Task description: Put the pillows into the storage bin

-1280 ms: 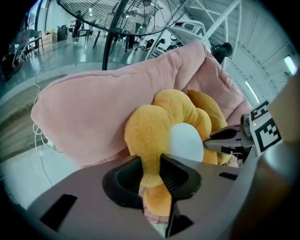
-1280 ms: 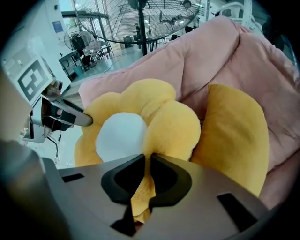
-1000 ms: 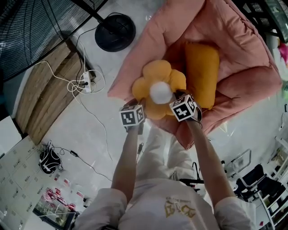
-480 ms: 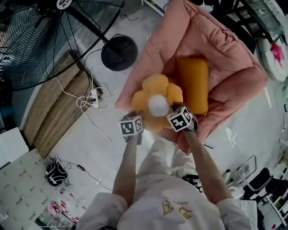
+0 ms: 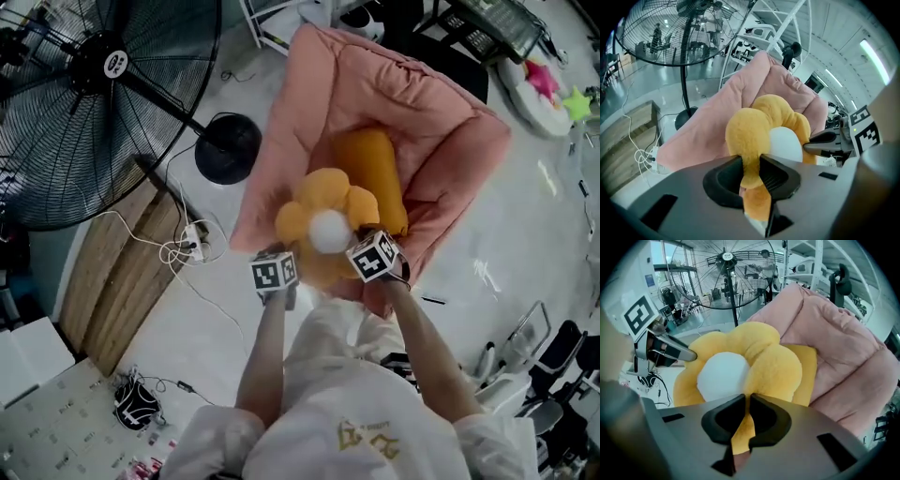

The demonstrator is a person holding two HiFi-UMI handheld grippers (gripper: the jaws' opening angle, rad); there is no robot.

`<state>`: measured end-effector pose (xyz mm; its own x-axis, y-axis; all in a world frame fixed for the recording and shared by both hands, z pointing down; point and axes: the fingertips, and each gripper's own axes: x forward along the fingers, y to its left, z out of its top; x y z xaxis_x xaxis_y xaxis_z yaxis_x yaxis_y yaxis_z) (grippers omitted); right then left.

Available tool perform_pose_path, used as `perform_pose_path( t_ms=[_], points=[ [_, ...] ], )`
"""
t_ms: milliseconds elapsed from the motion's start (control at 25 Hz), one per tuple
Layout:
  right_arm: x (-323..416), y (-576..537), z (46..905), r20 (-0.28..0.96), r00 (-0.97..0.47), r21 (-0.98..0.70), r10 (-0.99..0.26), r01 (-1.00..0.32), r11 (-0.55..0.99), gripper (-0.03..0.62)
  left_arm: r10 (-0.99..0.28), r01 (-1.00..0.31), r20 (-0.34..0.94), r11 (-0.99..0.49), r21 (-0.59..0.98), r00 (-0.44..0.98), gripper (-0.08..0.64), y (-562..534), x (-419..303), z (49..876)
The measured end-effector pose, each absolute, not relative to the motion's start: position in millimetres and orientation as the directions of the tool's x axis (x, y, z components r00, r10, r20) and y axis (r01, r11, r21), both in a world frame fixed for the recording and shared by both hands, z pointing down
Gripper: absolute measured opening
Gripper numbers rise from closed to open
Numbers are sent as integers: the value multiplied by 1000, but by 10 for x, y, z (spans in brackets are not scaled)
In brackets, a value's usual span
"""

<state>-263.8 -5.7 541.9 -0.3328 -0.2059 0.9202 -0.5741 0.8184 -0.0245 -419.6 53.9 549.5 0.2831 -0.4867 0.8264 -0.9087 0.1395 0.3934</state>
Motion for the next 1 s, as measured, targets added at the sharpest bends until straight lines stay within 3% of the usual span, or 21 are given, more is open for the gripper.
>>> perform_pose_path(
  t_ms=[1000],
  points=[
    [-745, 196, 5225, 919, -217, 14, -328, -815, 580, 44, -378, -880, 795, -217, 423, 475, 107, 280, -2411, 5290]
  ],
)
